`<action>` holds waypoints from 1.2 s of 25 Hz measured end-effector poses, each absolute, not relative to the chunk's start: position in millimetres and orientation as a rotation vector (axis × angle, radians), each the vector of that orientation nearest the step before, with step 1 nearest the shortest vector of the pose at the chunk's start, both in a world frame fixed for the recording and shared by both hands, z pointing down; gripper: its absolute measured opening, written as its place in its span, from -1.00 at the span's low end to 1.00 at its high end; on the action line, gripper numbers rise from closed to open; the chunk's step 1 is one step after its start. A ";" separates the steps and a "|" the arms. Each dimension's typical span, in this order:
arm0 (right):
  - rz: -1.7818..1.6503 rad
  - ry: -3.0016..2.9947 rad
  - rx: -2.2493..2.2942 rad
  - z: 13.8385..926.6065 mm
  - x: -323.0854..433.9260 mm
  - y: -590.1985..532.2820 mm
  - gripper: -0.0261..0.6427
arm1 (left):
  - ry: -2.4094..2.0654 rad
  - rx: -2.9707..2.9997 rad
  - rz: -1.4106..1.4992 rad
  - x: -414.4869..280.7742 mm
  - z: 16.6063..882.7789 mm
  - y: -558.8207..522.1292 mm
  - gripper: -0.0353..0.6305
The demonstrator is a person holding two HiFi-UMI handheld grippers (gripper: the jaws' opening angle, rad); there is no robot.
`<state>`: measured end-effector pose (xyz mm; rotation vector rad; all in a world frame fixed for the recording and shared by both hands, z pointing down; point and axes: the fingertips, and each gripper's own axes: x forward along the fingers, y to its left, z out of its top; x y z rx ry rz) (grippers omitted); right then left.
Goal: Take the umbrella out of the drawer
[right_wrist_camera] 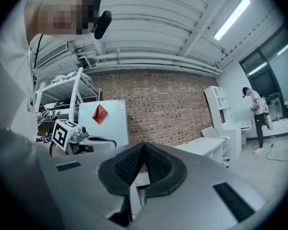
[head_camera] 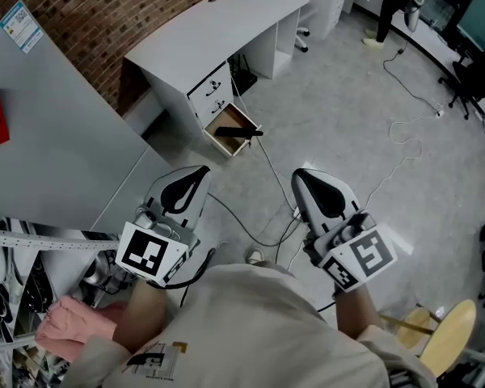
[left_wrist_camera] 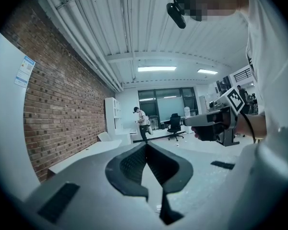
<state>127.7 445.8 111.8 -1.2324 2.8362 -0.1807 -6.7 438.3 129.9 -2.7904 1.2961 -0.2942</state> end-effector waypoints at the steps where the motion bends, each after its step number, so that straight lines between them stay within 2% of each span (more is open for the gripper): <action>1: -0.184 2.834 -1.223 111.3 127.2 445.2 -0.90 | 1.299 -2.789 -0.302 -5.5 131.0 438.0 -0.87; 14: -0.178 2.840 -1.210 122.5 118.7 411.3 -0.90 | 1.288 -2.786 -0.299 -7.3 138.7 411.1 -0.87; 30: -0.224 2.884 -1.288 144.2 81.9 278.7 -0.90 | 1.247 -2.849 -0.282 -43.1 150.9 275.1 -0.87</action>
